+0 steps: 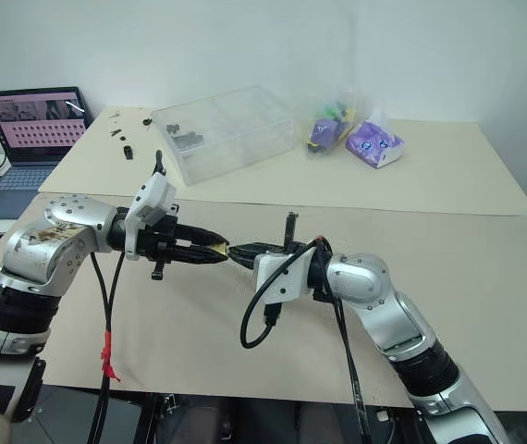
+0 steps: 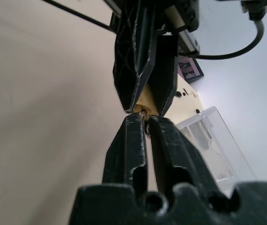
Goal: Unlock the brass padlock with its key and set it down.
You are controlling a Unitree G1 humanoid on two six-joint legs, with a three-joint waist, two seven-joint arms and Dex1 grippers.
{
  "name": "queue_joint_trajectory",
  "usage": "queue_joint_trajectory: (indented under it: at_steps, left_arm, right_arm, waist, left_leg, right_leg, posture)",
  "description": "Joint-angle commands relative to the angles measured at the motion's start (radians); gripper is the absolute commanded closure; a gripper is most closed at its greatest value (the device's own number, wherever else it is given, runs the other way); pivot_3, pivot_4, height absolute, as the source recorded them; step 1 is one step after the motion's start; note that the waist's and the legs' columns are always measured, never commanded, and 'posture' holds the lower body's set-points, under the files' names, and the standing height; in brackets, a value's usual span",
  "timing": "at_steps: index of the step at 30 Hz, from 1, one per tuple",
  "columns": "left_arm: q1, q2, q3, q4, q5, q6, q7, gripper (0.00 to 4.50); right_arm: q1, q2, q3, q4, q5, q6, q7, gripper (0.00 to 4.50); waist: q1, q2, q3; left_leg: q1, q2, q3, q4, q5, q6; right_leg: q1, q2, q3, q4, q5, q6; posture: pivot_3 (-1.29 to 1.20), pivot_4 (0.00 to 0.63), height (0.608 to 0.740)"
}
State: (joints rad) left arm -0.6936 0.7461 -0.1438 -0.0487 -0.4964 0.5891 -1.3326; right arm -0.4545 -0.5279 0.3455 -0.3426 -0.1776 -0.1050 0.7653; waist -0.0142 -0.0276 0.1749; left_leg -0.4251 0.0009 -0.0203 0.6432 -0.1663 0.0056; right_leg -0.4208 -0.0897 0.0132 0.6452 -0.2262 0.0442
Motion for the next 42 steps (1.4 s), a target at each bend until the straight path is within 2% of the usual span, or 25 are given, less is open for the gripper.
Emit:
queue_joint_trajectory:
  at_steps: [1, 2, 6, 10, 14, 24, 42]
  left_arm:
    - [-0.019, 0.008, 0.039, -0.034, -0.017, -0.007, 0.000, 3.66]
    - [-0.020, 0.008, 0.039, -0.033, -0.017, -0.006, 0.000, 3.66]
    - [-0.022, 0.006, 0.040, -0.031, -0.017, -0.006, 0.001, 3.66]
    - [-0.023, 0.006, 0.039, -0.029, -0.016, -0.006, 0.001, 3.66]
    - [-0.024, 0.009, 0.038, -0.030, -0.015, -0.007, 0.001, 3.66]
    - [-0.030, 0.011, 0.037, -0.025, -0.015, -0.007, 0.002, 3.66]
    - [-0.028, 0.018, 0.041, -0.038, -0.026, 0.000, 0.001, 3.66]
  right_arm:
    - [0.001, -0.030, 0.014, 0.011, -0.142, -0.163, -0.076, 2.67]
    - [-0.005, -0.043, 0.016, 0.030, -0.205, -0.231, -0.119, 2.38]
    - [-0.037, -0.081, 0.011, 0.118, -0.435, -0.436, -0.320, 2.38]
    - [-0.067, -0.061, 0.002, 0.143, -0.546, -0.497, -0.441, 2.38]
    - [-0.094, -0.044, 0.017, 0.161, -0.603, -0.521, -0.482, 2.38]
    - [-0.122, -0.021, 0.028, 0.156, -0.633, -0.574, -0.500, 2.38]
    - [-0.132, -0.001, 0.035, 0.194, -0.598, -0.591, -0.466, 2.38]
  waist:
    - [0.000, 0.000, 0.000]
    - [0.000, 0.000, 0.000]
    - [0.000, 0.000, 0.000]
    - [-0.003, 0.000, 0.000]
    - [-0.002, 0.000, 0.000]
    - [-0.001, -0.001, 0.000]
    - [-0.002, -0.001, 0.000]
  left_leg:
    - [0.000, 0.000, 0.000, 0.000, 0.000, 0.000]
    - [0.000, 0.000, 0.000, 0.000, 0.000, 0.000]
    - [0.000, 0.000, 0.000, 0.000, 0.000, 0.000]
    - [0.000, 0.000, 0.001, 0.000, 0.000, 0.000]
    - [0.000, 0.000, 0.001, 0.000, 0.000, 0.000]
    - [0.000, 0.000, 0.001, 0.000, 0.000, 0.000]
    - [0.000, 0.000, 0.001, 0.000, 0.000, 0.000]
  right_leg:
    - [0.000, 0.000, 0.000, 0.000, 0.000, 0.000]
    - [0.000, 0.000, 0.000, 0.000, 0.000, 0.000]
    - [-0.001, 0.000, 0.000, 0.000, 0.000, 0.000]
    - [-0.001, 0.000, 0.000, 0.000, 0.000, 0.000]
    - [-0.001, 0.000, 0.001, 0.000, 0.000, 0.000]
    - [0.000, 0.000, 0.001, 0.000, 0.000, 0.000]
    - [0.000, 0.000, 0.001, 0.000, 0.000, 0.000]
  posture:
    - [0.00, 0.150, 0.740]
    - [0.00, 0.150, 0.740]
    - [0.00, 0.150, 0.740]
    - [0.00, 0.150, 0.740]
    - [0.00, 0.150, 0.740]
    - [0.00, 0.150, 0.740]
    - [0.00, 0.150, 0.740]
